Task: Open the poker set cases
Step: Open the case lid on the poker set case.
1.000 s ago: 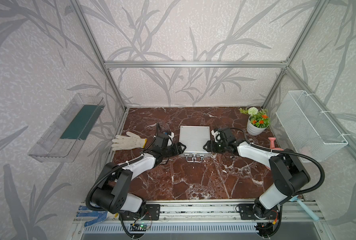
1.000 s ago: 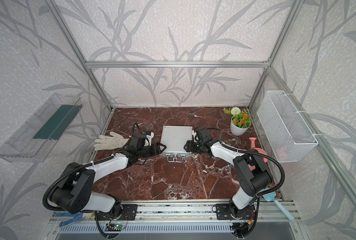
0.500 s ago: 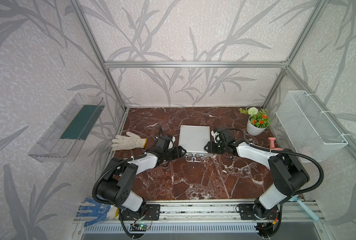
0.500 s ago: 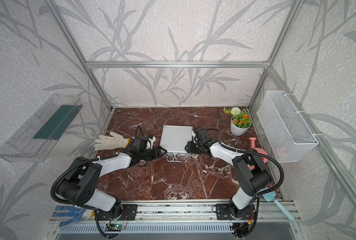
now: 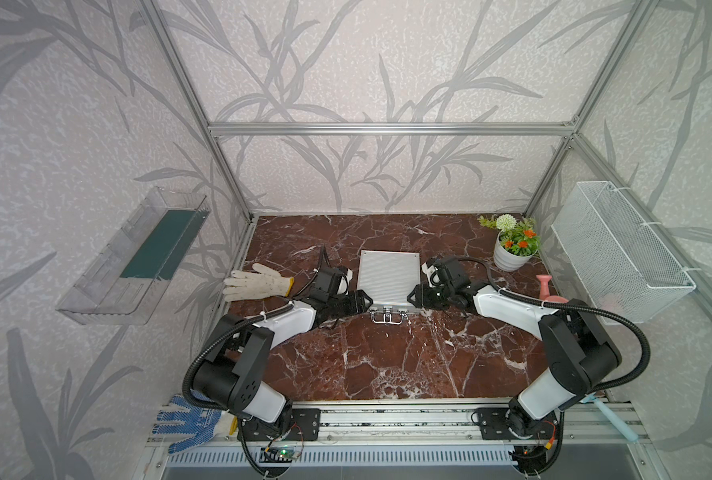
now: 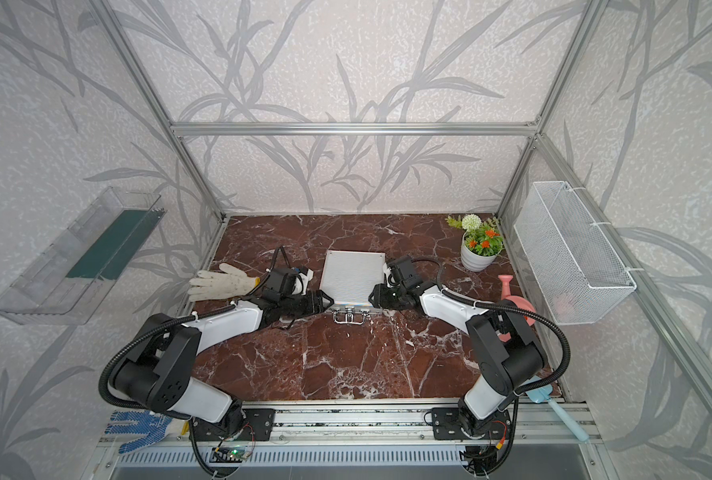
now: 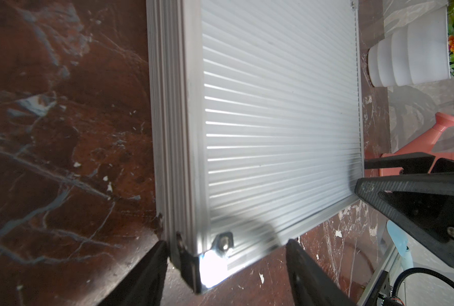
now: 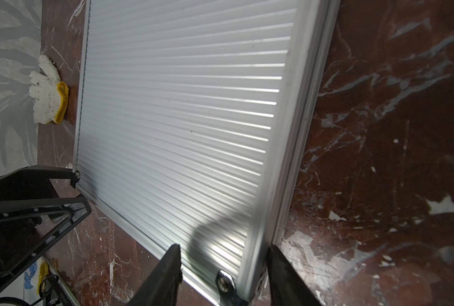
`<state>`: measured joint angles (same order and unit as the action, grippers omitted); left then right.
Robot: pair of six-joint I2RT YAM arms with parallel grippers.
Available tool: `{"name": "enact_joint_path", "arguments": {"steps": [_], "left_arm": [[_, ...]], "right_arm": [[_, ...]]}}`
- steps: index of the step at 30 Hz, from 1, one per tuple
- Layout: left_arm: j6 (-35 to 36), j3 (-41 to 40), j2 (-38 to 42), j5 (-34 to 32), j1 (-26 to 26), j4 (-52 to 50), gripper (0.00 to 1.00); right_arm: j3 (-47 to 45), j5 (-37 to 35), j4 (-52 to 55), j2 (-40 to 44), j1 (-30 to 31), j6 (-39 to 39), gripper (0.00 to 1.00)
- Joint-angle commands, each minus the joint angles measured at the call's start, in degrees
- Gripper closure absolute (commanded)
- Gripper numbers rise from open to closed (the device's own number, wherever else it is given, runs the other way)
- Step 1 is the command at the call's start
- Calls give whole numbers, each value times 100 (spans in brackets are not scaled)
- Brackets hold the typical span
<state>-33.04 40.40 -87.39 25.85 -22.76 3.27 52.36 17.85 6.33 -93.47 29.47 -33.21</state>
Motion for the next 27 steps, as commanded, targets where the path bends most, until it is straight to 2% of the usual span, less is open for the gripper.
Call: {"name": "enact_joint_path", "arguments": {"steps": [1,7,16,19,21,27], "left_arm": [[106,282,-39,199,-74,148,29],[103,408,201,307,-102,-8,30],[68,689,427,399,-133,-135,30],[43,807,482,387,-138,-147,30],[51,911,533,339,-139,-213,30],[138,1290,474,286,-117,-384,31]], "right_arm": [[-39,379,-234,174,74,-110,52],[-51,555,-435,399,79,-264,55],[296,574,-289,877,84,-222,53],[463,521,-199,948,68,-132,47],[601,477,-45,986,10,-41,39],[417,406,197,1387,-396,3,29]]}}
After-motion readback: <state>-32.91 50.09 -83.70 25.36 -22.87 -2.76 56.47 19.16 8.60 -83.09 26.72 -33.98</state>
